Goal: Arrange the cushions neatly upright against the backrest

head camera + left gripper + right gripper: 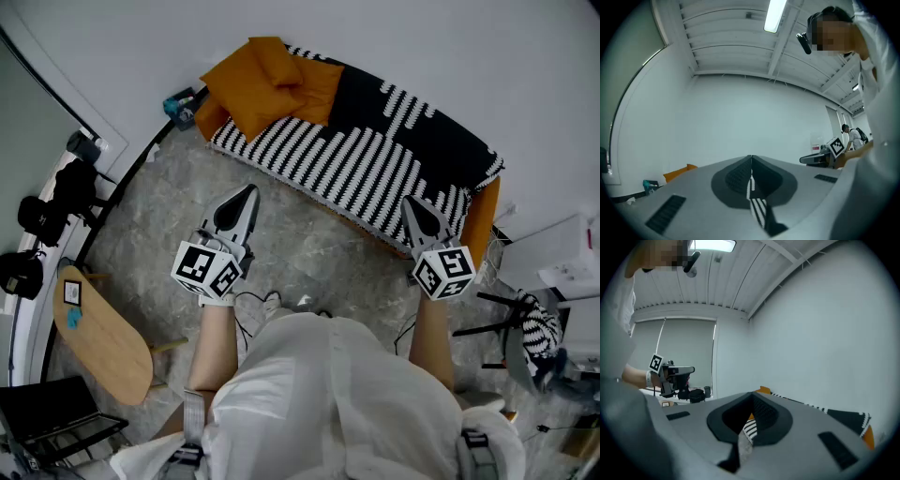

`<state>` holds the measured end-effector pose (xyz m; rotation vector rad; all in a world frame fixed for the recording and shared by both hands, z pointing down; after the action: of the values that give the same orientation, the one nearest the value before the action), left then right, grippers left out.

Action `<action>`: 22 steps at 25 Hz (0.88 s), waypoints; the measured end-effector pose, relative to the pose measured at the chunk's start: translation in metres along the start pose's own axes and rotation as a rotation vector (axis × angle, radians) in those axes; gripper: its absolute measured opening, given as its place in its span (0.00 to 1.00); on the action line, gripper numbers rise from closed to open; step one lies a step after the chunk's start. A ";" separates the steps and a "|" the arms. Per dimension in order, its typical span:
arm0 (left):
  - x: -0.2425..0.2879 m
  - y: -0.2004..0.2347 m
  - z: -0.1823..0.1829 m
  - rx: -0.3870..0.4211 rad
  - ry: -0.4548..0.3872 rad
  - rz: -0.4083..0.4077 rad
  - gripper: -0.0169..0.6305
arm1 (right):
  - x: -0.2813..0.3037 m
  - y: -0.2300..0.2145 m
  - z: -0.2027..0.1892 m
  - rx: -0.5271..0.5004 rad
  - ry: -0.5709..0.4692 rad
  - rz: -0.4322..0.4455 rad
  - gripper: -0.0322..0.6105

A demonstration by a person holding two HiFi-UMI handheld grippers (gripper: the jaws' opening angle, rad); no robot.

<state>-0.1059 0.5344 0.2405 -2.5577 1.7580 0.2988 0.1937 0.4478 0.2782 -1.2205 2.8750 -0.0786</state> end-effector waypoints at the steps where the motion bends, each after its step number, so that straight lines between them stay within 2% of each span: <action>1: 0.001 -0.002 -0.001 0.002 -0.002 -0.005 0.05 | -0.001 -0.002 0.000 0.000 0.001 -0.002 0.06; 22: 0.010 -0.024 -0.010 -0.004 0.005 -0.004 0.05 | -0.011 -0.022 -0.011 -0.004 0.030 0.002 0.06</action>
<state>-0.0788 0.5325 0.2469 -2.5664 1.7558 0.2970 0.2172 0.4409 0.2900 -1.2282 2.9027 -0.0920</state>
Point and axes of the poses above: the fingertips, and each gripper's own axes: x forward along the fingers, y to its left, z out of its top, the point moved 2 cm from there along -x, backward along the fingers, and after that the axes turned 6 degrees about -y, right-handed, at the moved point
